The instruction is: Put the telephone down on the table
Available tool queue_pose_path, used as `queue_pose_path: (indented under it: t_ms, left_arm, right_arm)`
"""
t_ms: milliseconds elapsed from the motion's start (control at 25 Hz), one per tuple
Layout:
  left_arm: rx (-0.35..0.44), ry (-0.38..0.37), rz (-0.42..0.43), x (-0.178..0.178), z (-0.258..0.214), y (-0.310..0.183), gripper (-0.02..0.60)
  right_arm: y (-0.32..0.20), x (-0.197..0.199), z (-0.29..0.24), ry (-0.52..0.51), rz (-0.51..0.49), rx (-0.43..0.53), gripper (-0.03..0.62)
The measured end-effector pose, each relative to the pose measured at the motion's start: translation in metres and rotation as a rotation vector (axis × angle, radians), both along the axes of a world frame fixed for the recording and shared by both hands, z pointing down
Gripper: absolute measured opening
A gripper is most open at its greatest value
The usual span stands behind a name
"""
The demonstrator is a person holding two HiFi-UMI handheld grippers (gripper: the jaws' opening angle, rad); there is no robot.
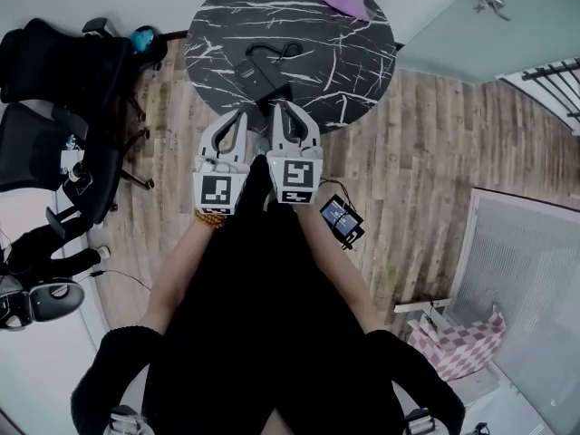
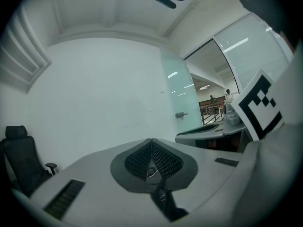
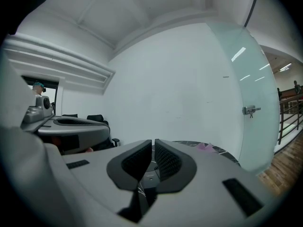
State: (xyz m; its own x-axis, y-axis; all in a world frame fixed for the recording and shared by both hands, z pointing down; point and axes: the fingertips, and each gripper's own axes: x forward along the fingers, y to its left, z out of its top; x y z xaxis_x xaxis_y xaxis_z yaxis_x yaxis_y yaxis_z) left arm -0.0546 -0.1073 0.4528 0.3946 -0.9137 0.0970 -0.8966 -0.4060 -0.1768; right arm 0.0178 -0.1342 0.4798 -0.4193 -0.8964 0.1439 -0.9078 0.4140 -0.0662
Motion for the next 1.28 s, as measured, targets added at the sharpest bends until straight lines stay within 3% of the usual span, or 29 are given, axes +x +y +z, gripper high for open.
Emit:
queue_pose_path:
  t_ms: [840, 1280]
  left_arm:
    - [-0.028, 0.012, 0.008, -0.004, 0.015, -0.006, 0.015]
    - [-0.012, -0.023, 0.019, -0.009, 0.017, -0.008, 0.015]
  right_arm:
    - [-0.015, -0.008, 0.022, 0.01, -0.023, -0.058, 0.04]
    - [-0.029, -0.009, 0.029, 0.006, -0.017, -0.067, 0.04]
